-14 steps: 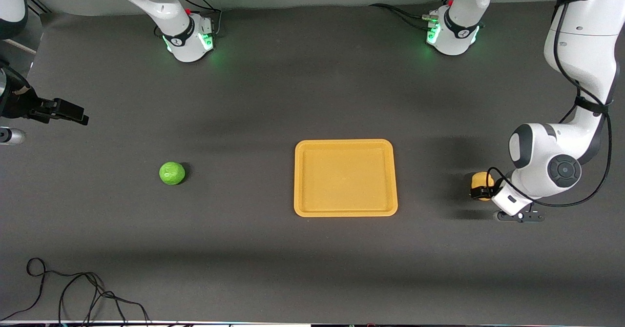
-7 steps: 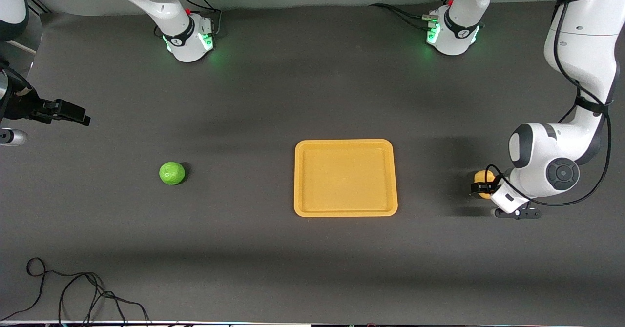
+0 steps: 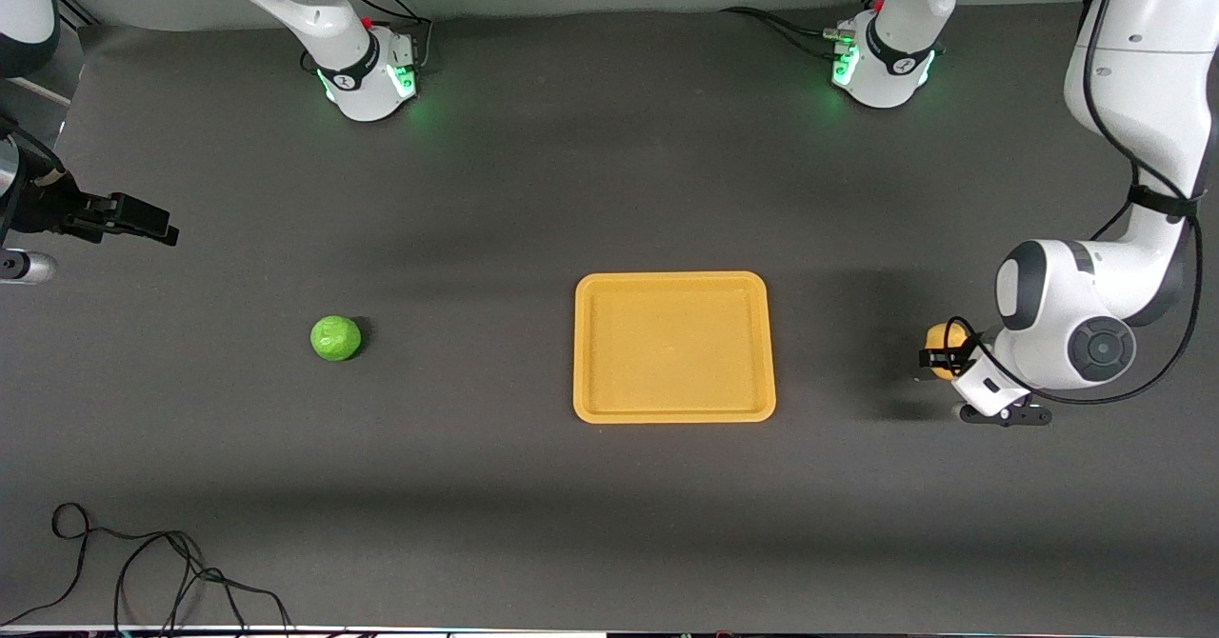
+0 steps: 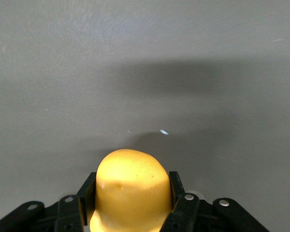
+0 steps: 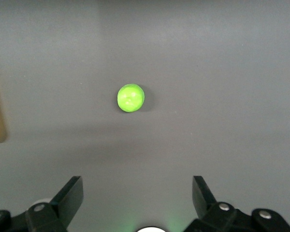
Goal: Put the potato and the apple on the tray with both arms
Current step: 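Carry the potato onto the tray while the right gripper reaches the apple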
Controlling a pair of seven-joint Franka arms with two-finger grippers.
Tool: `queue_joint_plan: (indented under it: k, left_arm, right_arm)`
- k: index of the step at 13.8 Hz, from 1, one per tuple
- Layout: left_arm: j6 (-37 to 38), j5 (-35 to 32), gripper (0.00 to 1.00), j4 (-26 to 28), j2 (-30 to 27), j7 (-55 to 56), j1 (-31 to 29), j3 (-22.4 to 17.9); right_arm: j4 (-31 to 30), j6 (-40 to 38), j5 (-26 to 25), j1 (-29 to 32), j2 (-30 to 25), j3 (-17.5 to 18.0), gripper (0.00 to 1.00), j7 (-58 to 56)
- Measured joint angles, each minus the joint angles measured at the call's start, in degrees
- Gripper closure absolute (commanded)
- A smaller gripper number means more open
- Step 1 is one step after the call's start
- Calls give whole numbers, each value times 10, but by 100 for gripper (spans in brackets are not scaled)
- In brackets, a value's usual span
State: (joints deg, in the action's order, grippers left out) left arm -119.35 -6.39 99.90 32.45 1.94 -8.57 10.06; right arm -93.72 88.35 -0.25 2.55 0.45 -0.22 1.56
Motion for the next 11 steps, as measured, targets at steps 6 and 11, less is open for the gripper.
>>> queue_joint_plan:
  k: [6, 11]
  left_arm:
    - [160, 36, 100, -139, -41, 83, 22, 98]
    - [98, 36, 100, -137, -5, 189, 138, 109]
  right_arm:
    - [-2, 25, 0, -42, -5, 1, 0, 0]
    - [-50, 92, 0, -63, -4, 0, 0, 0]
